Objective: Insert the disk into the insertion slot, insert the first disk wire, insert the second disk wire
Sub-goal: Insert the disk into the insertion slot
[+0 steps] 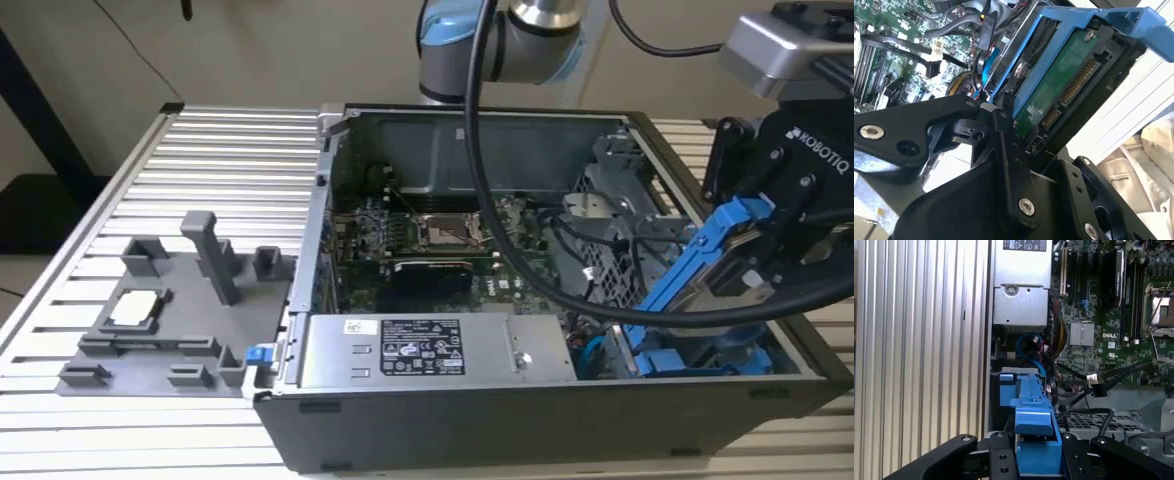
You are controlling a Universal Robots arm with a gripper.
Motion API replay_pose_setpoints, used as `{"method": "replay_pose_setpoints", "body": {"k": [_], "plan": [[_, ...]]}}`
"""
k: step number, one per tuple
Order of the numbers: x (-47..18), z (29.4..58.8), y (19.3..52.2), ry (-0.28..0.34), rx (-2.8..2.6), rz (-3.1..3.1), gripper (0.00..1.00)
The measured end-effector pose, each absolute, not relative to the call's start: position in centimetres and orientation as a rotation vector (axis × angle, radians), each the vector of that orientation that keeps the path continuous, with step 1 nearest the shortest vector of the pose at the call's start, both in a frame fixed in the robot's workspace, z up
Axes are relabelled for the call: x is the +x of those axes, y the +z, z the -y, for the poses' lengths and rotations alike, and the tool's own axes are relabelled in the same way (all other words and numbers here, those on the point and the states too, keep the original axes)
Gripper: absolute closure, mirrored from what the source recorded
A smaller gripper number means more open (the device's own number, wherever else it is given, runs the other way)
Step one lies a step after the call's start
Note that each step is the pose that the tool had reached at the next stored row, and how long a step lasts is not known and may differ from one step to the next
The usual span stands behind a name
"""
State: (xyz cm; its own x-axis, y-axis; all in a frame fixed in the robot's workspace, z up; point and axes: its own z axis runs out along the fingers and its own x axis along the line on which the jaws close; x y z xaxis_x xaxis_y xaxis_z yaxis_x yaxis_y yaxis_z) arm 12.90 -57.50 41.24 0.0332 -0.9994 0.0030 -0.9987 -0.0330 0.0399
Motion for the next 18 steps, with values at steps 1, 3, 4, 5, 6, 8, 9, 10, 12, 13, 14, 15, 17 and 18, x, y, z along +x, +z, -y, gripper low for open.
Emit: {"method": "replay_pose_setpoints", "body": {"k": [1,3,4,5,6,8,9,10,12,13,14,15,17,18], "plan": [[12.9,57.5,41.1,-0.040,2.236,2.163,0.67],[13.0,57.4,40.9,-0.040,2.236,2.163,0.67],[13.0,57.3,40.8,-0.040,2.236,2.163,0.67],[13.0,57.3,40.7,-0.040,2.236,2.163,0.67],[13.1,57.2,40.6,-0.041,2.236,2.163,0.67],[13.1,57.1,40.4,-0.042,2.237,2.164,0.67],[13.1,57.1,40.3,-0.043,2.237,2.164,0.67],[13.1,57.0,40.1,-0.043,2.237,2.164,0.67],[13.2,57.0,39.8,-0.043,2.237,2.164,0.67],[13.2,56.9,39.7,-0.043,2.237,2.164,0.67],[13.2,56.9,39.5,-0.043,2.238,2.164,0.67],[13.2,56.9,39.3,-0.043,2.239,2.163,0.67],[13.2,56.9,39.0,-0.043,2.240,2.161,0.67],[13.2,56.9,38.8,-0.043,2.241,2.160,0.67]]}}
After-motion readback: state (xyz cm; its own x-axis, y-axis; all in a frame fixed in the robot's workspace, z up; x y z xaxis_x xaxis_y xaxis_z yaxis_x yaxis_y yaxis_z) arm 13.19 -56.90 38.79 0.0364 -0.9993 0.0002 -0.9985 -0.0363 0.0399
